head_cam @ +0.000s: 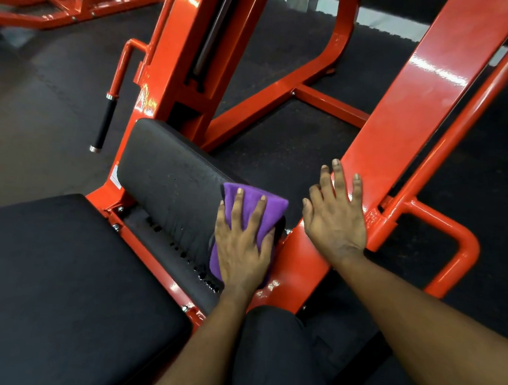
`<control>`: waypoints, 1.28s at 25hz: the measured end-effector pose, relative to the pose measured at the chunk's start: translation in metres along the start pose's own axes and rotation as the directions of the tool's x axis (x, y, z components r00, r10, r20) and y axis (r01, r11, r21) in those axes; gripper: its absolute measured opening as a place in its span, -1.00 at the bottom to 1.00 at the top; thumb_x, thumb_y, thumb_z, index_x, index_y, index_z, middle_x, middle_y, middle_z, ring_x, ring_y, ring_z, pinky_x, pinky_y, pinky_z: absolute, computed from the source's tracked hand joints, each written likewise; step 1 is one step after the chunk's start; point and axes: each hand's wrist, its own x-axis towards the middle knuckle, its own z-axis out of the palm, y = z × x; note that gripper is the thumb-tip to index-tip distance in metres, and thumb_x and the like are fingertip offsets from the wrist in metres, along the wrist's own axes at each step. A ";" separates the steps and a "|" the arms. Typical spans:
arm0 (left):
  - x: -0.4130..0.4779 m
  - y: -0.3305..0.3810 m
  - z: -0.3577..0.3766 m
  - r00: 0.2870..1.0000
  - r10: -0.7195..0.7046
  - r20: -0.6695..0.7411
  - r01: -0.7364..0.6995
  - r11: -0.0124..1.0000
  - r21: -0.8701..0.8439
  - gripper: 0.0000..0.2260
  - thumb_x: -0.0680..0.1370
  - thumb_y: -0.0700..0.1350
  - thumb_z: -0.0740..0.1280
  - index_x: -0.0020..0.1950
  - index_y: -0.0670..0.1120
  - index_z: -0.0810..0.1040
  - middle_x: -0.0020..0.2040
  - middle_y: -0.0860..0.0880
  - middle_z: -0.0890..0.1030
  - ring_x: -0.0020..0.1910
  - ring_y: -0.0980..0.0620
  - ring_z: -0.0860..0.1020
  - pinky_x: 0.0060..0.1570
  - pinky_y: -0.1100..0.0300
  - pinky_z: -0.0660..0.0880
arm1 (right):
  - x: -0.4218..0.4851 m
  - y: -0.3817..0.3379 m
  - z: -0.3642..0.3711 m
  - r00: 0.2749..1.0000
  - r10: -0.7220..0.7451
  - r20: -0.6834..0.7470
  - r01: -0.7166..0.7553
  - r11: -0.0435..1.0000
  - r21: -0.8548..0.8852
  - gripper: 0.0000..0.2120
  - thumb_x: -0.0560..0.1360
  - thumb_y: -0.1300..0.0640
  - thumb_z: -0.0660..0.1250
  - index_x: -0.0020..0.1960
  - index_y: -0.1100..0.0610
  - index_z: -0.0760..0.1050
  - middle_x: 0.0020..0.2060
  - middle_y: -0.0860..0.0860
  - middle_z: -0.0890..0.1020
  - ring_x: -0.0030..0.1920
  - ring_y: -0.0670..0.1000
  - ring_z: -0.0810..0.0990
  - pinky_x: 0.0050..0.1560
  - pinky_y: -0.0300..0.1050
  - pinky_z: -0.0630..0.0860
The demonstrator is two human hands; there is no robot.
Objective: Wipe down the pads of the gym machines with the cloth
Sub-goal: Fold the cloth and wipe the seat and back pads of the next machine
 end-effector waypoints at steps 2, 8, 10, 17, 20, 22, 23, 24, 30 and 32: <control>-0.025 -0.023 0.002 1.000 0.028 -0.004 -0.028 0.999 -0.029 -0.45 0.55 0.09 0.19 0.56 0.09 0.32 0.64 -0.06 0.12 0.55 -0.26 0.17 0.52 -0.08 0.07 | 0.000 0.000 0.000 1.000 -0.002 0.001 0.002 1.000 0.005 -0.62 0.66 -0.04 0.08 0.25 0.16 0.51 0.56 0.18 0.27 0.63 0.20 -0.04 0.57 0.31 -0.11; -0.021 -0.048 0.002 0.922 -0.373 -0.108 0.342 0.911 -0.229 -0.54 0.59 0.03 0.18 0.51 0.06 0.36 0.61 0.03 0.17 0.46 -0.16 0.25 0.44 -0.11 0.23 | 0.000 0.000 0.000 1.000 -0.005 -0.004 0.005 1.000 -0.004 -0.62 0.66 -0.04 0.08 0.25 0.17 0.52 0.55 0.19 0.28 0.63 0.21 -0.03 0.56 0.31 -0.09; 0.003 -0.045 0.001 0.848 -0.517 -0.117 0.478 0.842 -0.252 -0.57 0.61 0.00 0.20 0.49 0.04 0.36 0.60 -0.02 0.19 0.41 -0.21 0.28 0.39 -0.19 0.27 | -0.001 0.000 -0.001 1.000 -0.005 0.005 0.005 1.000 -0.016 -0.61 0.66 -0.04 0.06 0.26 0.17 0.51 0.55 0.19 0.27 0.63 0.20 -0.04 0.56 0.31 -0.10; -0.002 -0.004 -0.002 0.973 -0.229 -0.020 0.224 0.966 -0.130 -0.47 0.59 0.10 0.16 0.58 0.10 0.25 0.64 0.00 0.07 0.52 -0.23 0.16 0.50 -0.12 0.10 | 0.000 -0.001 -0.001 1.000 0.001 0.005 -0.001 1.000 -0.010 -0.61 0.66 -0.05 0.06 0.24 0.17 0.52 0.56 0.19 0.28 0.63 0.21 -0.04 0.56 0.33 -0.08; -0.036 -0.014 0.004 0.992 -0.128 0.018 0.129 0.983 -0.133 -0.44 0.56 0.10 0.16 0.59 0.11 0.24 0.65 -0.01 0.07 0.56 -0.16 0.16 0.52 -0.02 0.04 | -0.001 -0.001 -0.001 1.000 0.000 0.005 0.000 1.000 -0.005 -0.62 0.66 -0.04 0.07 0.23 0.16 0.52 0.56 0.19 0.28 0.63 0.20 -0.04 0.56 0.33 -0.08; -0.039 -0.029 0.005 0.974 -0.222 -0.037 0.210 0.956 -0.203 -0.46 0.57 0.08 0.16 0.57 0.12 0.26 0.64 0.02 0.10 0.56 -0.14 0.17 0.51 -0.01 0.07 | -0.001 -0.001 0.000 1.000 -0.004 0.007 0.004 1.000 -0.011 -0.62 0.66 -0.05 0.06 0.24 0.16 0.51 0.56 0.19 0.27 0.63 0.20 -0.05 0.56 0.33 -0.09; -0.040 -0.034 0.005 0.946 -0.316 -0.069 0.290 0.923 -0.251 -0.48 0.58 0.08 0.14 0.57 0.12 0.27 0.64 0.03 0.11 0.55 -0.13 0.18 0.51 -0.02 0.08 | -0.001 -0.001 -0.001 1.000 -0.003 0.012 0.003 1.000 -0.017 -0.61 0.67 -0.05 0.05 0.24 0.15 0.51 0.56 0.18 0.27 0.63 0.20 -0.05 0.56 0.33 -0.10; -0.041 -0.039 0.005 0.908 -0.408 -0.100 0.361 0.880 -0.308 -0.50 0.61 0.09 0.12 0.56 0.11 0.26 0.63 0.03 0.12 0.55 -0.12 0.17 0.51 -0.03 0.07 | -0.001 -0.001 -0.001 1.000 -0.002 0.016 0.002 1.000 -0.021 -0.61 0.67 -0.05 0.04 0.24 0.15 0.51 0.56 0.18 0.26 0.63 0.20 -0.06 0.56 0.32 -0.10; -0.019 -0.050 0.008 0.744 -0.661 -0.092 0.586 0.713 -0.384 -0.51 0.61 0.09 0.07 0.52 -0.03 0.32 0.60 -0.04 0.19 0.46 -0.23 0.23 0.47 -0.08 0.09 | -0.001 0.000 -0.001 1.000 -0.005 0.005 0.005 1.000 -0.015 -0.61 0.67 -0.04 0.04 0.24 0.16 0.51 0.56 0.20 0.26 0.63 0.21 -0.06 0.56 0.32 -0.12; 0.004 -0.041 0.001 0.771 -0.630 -0.094 0.570 0.748 -0.340 -0.50 0.60 0.07 0.10 0.52 -0.02 0.31 0.60 -0.06 0.19 0.45 -0.26 0.24 0.46 -0.17 0.12 | -0.001 0.000 0.000 1.000 -0.005 0.001 0.005 1.000 -0.014 -0.61 0.67 -0.04 0.05 0.23 0.16 0.51 0.56 0.19 0.26 0.63 0.21 -0.06 0.56 0.32 -0.12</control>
